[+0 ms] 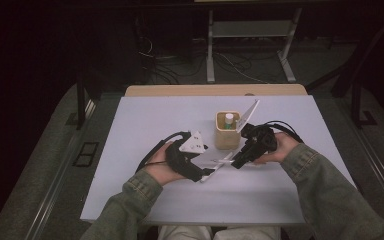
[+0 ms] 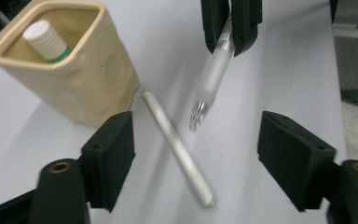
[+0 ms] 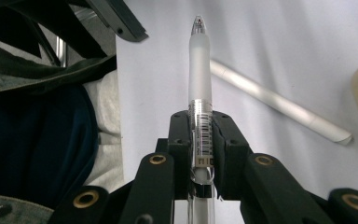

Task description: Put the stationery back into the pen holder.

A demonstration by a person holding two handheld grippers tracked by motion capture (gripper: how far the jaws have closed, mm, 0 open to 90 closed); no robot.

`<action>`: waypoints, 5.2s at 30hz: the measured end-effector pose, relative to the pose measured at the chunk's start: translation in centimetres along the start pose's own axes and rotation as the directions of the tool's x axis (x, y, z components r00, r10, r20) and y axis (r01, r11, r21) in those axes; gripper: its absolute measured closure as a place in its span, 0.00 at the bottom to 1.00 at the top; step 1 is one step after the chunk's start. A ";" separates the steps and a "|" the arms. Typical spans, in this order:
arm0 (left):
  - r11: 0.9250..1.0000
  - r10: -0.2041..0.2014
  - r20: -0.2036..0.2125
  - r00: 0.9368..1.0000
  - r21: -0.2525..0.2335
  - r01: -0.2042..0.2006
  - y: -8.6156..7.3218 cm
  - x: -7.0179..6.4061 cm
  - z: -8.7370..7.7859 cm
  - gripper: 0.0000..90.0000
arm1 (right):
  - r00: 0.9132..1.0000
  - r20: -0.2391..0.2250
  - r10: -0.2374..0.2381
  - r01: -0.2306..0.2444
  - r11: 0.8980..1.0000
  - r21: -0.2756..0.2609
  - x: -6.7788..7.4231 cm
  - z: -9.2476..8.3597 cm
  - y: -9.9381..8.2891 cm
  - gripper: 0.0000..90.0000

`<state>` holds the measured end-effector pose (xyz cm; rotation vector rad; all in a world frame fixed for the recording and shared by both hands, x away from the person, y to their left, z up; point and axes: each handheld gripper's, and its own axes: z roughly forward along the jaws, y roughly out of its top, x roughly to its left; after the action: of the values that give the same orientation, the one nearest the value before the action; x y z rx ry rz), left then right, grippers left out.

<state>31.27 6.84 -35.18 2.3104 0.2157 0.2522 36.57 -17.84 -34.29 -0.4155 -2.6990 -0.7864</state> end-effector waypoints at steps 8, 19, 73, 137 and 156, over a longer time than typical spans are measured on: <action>0.987 -0.152 -0.022 0.988 -0.057 0.151 -1.8 0.7 -1.2 0.06 | 1.000 0.011 -0.003 0.003 0.999 -0.049 0.0 -0.8 -0.1 0.87; 0.956 -0.273 -0.041 0.961 -0.123 0.266 -3.9 0.9 -3.0 0.00 | 0.998 0.047 0.045 -0.037 0.987 -0.153 -0.4 -2.2 -0.2 0.87; 0.859 -0.442 -0.026 0.896 -0.298 0.415 -10.3 -0.9 -3.1 0.00 | 0.958 0.218 0.187 -0.044 0.845 -0.532 -4.9 -5.8 3.3 0.87; 0.866 -0.427 -0.028 0.904 -0.300 0.399 -10.9 -0.9 -3.1 0.00 | 0.928 0.259 0.267 -0.026 0.742 -0.670 -8.4 0.6 -0.1 0.62; 0.864 -0.437 -0.027 0.899 -0.289 0.412 -10.9 -0.8 -3.0 0.00 | 0.883 0.304 0.359 -0.120 0.796 -0.594 -5.3 -1.8 -2.2 0.11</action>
<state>28.88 16.10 -41.30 1.9147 0.6856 0.1506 40.98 -21.66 -35.74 -1.1607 -2.6184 -1.5652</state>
